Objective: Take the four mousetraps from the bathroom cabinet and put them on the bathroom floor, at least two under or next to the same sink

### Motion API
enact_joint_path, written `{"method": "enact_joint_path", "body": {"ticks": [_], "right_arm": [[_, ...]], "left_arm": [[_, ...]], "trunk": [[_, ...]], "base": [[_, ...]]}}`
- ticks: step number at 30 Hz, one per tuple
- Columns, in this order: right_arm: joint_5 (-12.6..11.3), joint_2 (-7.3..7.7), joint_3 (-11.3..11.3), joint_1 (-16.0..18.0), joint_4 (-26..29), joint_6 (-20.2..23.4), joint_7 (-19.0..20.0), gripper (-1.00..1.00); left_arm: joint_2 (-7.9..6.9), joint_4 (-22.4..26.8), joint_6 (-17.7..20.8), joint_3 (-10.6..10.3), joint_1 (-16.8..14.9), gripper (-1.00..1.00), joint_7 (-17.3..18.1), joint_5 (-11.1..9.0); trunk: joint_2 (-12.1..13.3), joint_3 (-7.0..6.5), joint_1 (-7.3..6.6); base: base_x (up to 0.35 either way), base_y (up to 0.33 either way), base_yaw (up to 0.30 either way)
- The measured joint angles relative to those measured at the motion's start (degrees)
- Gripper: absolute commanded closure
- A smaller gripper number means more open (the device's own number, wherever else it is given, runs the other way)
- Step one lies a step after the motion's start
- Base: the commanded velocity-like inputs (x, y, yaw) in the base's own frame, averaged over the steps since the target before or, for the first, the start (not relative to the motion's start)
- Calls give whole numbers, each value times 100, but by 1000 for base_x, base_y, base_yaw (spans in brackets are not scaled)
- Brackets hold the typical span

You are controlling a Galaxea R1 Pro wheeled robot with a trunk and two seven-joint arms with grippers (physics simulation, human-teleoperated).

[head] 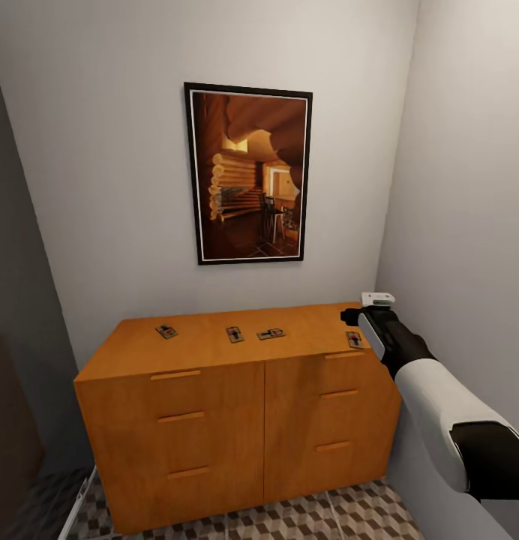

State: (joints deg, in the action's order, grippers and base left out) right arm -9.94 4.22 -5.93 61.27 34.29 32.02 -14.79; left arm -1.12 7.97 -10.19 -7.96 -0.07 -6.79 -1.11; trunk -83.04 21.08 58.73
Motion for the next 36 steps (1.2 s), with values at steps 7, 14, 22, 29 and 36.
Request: {"method": "enact_joint_path", "body": {"ticks": [7, 14, 22, 29, 36], "right_arm": [[0, 0, 1, -3, 0, 0, 0, -100], [0, 0, 1, -17, 0, 0, 0, -100], [-1, -2, 1, -22, 0, 0, 0, -100], [-1, -2, 0, -22, 0, 0, 0, -100], [0, 0, 2, -22, 0, 0, 0, -100]], "left_arm": [[0, 0, 0, 0, 1, -100, 0, 0], [0, 0, 1, 0, 0, -100, 0, 0], [0, -1, 1, 0, 2, -100, 0, 0], [0, 0, 1, 0, 0, -100, 0, 0], [0, 0, 1, 0, 0, -100, 0, 0]], "trunk": [[0, 0, 0], [0, 8, 0], [0, 62, 0], [0, 119, 0], [0, 177, 0]], "base": [[0, 0, 2], [0, 0, 0], [0, 0, 0], [0, 0, 0], [0, 0, 0]]}}
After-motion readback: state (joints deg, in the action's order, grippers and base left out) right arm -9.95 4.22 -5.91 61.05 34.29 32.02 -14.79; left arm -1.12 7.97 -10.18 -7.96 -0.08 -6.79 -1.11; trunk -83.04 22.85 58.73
